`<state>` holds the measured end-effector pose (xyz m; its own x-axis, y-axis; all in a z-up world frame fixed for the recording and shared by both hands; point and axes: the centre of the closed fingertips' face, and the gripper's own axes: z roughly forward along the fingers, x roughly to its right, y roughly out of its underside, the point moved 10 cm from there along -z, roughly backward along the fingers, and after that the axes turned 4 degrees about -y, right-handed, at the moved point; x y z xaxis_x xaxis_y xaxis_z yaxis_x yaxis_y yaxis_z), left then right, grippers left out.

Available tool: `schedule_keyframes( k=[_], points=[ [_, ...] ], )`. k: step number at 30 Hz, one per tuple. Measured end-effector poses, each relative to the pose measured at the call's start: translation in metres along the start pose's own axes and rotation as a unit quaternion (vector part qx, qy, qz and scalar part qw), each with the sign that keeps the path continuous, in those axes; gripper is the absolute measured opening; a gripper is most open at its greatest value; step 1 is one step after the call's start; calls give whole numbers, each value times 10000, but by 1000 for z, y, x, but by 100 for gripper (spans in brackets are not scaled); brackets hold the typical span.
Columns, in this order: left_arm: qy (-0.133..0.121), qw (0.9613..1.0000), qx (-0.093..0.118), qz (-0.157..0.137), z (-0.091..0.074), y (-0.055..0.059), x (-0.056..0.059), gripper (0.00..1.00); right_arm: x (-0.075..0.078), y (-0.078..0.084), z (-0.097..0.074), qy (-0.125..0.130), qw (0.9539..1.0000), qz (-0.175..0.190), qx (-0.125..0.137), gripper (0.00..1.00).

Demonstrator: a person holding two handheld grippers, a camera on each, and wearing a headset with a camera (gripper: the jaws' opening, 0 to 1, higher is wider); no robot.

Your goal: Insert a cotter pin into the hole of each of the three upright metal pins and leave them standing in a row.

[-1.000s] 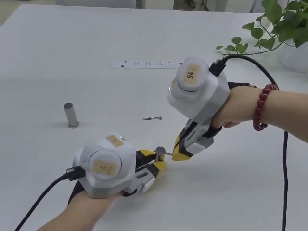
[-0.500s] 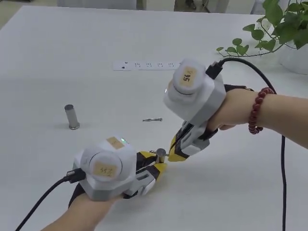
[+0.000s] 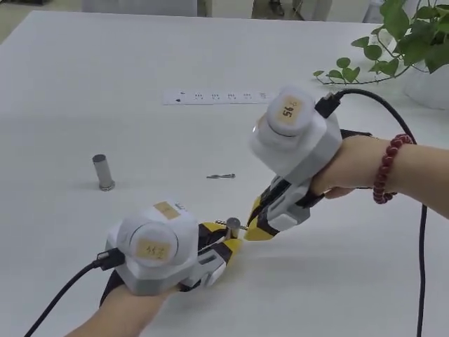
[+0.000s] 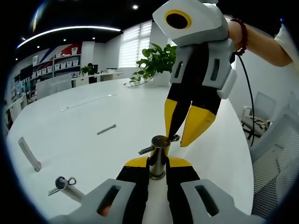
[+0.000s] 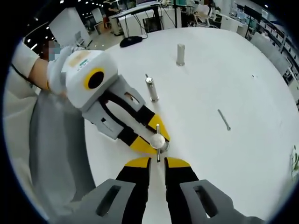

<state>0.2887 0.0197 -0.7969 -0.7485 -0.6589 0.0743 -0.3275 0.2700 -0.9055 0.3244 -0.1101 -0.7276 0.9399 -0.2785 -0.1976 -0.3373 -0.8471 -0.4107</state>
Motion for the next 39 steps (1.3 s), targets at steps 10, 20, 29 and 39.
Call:
schedule_keyframes(
  k=[10,20,29,39],
  points=[
    [-47,10000,4,-74,0,1,1,12,-2,3,1,68,9999,-41,84,5],
    [-73,9999,16,-139,1,2,1,12,-3,-1,3,111,9998,-137,115,5],
    [-94,9998,11,-186,1,2,1,12,-6,-3,5,145,9997,-145,161,5],
    [-86,9998,-24,-153,3,2,1,12,-6,-2,7,121,9996,-91,234,6]
  ],
)
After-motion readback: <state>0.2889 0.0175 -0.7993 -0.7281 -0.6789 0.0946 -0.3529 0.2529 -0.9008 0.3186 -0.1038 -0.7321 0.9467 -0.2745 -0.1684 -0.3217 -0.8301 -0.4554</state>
